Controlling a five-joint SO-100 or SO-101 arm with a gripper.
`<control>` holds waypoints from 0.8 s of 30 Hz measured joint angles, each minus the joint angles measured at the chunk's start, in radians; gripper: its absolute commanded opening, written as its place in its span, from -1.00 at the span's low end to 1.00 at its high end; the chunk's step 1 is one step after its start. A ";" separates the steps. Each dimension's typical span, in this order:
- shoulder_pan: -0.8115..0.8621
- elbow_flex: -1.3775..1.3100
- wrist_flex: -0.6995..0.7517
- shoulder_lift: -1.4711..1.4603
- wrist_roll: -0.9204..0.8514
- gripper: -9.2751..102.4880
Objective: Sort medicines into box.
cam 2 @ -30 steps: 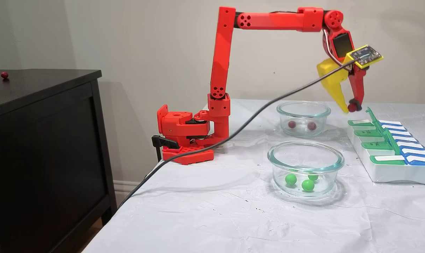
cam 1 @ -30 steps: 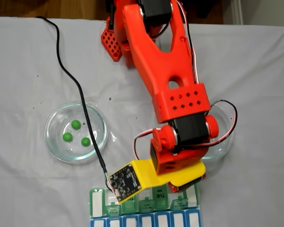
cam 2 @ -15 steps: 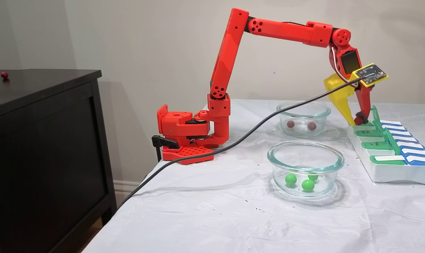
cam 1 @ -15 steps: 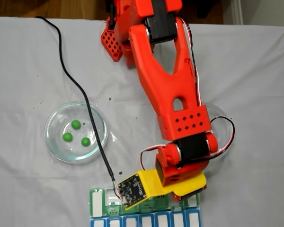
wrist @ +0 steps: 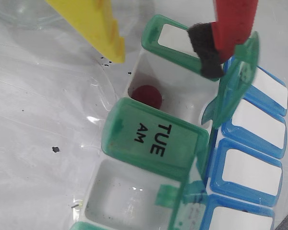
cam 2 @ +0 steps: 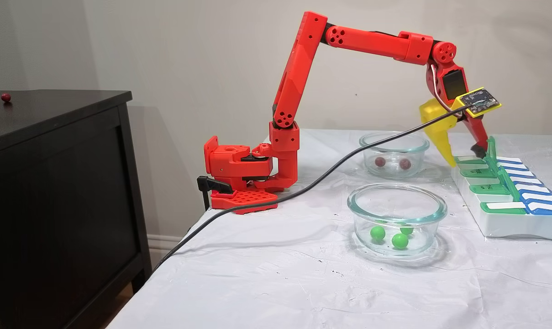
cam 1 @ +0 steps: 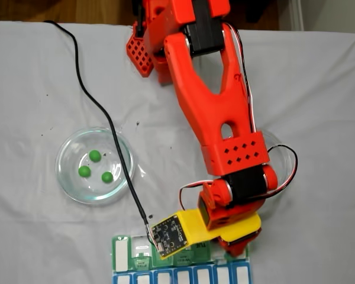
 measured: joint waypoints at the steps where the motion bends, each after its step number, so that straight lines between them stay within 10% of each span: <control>1: 0.000 0.000 0.021 0.020 -0.005 -0.84; 11: -0.179 -0.089 0.403 0.192 -0.106 -0.84; 24: -0.370 0.089 0.368 0.173 -0.158 -0.68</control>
